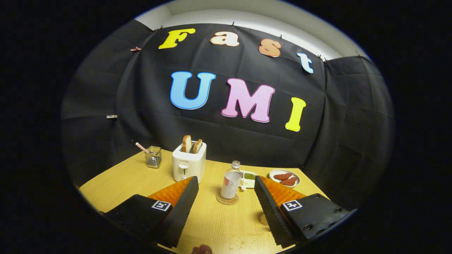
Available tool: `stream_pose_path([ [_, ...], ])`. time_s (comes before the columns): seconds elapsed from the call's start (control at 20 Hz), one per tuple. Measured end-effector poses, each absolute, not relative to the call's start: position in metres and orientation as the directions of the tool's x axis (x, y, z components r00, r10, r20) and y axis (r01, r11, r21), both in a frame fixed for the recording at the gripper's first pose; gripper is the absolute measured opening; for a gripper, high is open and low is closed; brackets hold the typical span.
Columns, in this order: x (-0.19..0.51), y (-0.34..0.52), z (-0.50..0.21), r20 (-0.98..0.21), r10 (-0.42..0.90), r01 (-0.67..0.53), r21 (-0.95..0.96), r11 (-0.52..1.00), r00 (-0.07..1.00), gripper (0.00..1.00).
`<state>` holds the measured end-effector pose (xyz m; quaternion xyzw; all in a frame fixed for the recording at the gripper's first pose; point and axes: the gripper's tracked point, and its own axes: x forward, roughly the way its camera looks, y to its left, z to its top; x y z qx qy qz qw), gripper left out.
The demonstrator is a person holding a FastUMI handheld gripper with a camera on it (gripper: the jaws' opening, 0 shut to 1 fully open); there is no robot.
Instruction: Take the bottle from table, then pour the juice into the cup, finally place the bottle on the coaster
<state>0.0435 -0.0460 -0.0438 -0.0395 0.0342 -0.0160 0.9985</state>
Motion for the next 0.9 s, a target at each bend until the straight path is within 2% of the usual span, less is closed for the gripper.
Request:
stream_pose_path([
  [0.35,0.01,-0.036,-0.015,-0.062,-0.042,0.041,-0.015,0.999,0.997,0.98],
  [0.9,-0.012,-0.083,-0.007,-0.031,-0.17,0.169,-0.034,0.985,0.985,0.97],
])
